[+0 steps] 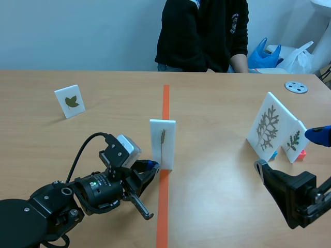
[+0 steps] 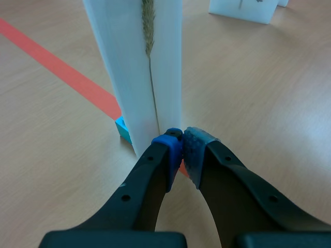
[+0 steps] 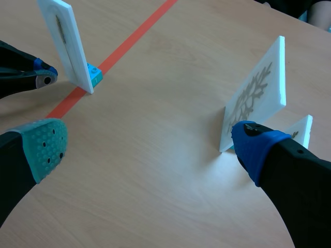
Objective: Sort the leaf by its shape. The table is split by an orange tape line. A compound leaf with several leaflets goes to the left side, a simple leaf with one blade goes to the right side. Return to the home posture when a red brick is placed on the table.
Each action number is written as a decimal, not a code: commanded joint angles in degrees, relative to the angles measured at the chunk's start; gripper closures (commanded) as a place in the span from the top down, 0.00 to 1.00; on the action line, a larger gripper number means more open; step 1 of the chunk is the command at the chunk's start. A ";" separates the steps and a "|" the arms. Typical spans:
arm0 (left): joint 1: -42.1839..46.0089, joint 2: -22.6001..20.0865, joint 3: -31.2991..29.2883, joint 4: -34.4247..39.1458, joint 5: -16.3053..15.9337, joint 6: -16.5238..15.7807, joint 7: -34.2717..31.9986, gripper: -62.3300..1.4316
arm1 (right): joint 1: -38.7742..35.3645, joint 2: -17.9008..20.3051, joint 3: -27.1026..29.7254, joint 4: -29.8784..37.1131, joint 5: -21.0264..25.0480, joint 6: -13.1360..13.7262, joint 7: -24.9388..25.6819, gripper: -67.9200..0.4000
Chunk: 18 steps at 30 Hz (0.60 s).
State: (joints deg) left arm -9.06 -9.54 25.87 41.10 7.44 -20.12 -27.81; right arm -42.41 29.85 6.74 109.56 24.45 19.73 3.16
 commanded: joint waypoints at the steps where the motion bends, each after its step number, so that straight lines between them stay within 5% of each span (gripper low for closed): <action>1: -0.31 0.13 -0.07 0.85 -0.76 -0.11 -1.16 0.09 | 0.66 -0.02 0.22 1.01 0.17 -0.24 0.87 1.00; 18: 0.04 -0.68 -0.07 2.47 -0.79 -0.17 -1.09 0.09 | 0.66 -0.02 0.22 1.01 0.17 -0.26 0.87 1.00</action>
State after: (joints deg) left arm -9.02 -9.72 25.87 41.47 7.46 -20.16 -27.92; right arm -42.41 29.85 6.74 109.56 24.45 19.73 3.16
